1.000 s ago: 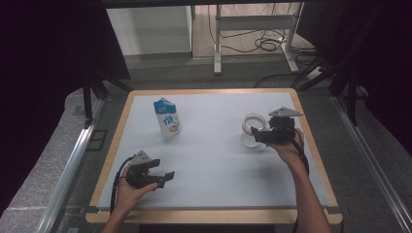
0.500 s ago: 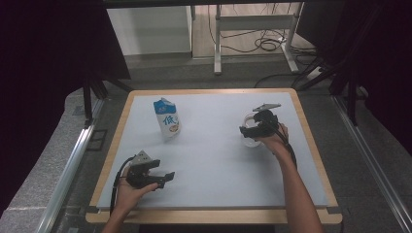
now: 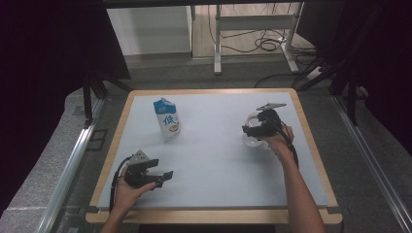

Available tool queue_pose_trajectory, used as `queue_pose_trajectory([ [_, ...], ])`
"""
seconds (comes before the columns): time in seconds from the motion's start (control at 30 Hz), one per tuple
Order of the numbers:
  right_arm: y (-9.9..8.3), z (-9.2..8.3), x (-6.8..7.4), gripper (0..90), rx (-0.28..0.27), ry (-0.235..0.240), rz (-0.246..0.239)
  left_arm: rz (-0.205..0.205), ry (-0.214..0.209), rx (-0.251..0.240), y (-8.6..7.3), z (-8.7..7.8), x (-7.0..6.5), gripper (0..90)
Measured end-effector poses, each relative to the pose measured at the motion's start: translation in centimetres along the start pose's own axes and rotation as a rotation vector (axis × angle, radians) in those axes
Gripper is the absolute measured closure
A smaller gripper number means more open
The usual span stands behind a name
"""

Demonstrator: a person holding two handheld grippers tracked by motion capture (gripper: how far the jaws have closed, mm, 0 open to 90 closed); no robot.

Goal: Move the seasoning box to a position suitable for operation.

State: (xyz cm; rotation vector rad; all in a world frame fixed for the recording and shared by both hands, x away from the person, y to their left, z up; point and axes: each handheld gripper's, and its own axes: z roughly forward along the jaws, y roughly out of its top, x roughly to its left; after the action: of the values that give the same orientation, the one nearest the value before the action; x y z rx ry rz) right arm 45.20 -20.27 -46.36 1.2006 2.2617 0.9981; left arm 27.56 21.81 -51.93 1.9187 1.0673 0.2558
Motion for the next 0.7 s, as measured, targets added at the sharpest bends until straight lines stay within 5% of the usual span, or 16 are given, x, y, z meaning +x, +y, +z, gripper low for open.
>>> queue_pose_trajectory([
  [0.23, 0.4, -4.0, 1.2, 11.6, -0.047, 0.026, -0.041, -0.004, 0.006, -0.02, 0.2, -0.6, 0.2, 18.1],
  [0.7, -1.2, -7.3, 3.1, 11.6, -0.036, 0.084, -0.142, -0.006, 0.022, -0.019, 0.2, -0.8, 0.0, 18.2],
])
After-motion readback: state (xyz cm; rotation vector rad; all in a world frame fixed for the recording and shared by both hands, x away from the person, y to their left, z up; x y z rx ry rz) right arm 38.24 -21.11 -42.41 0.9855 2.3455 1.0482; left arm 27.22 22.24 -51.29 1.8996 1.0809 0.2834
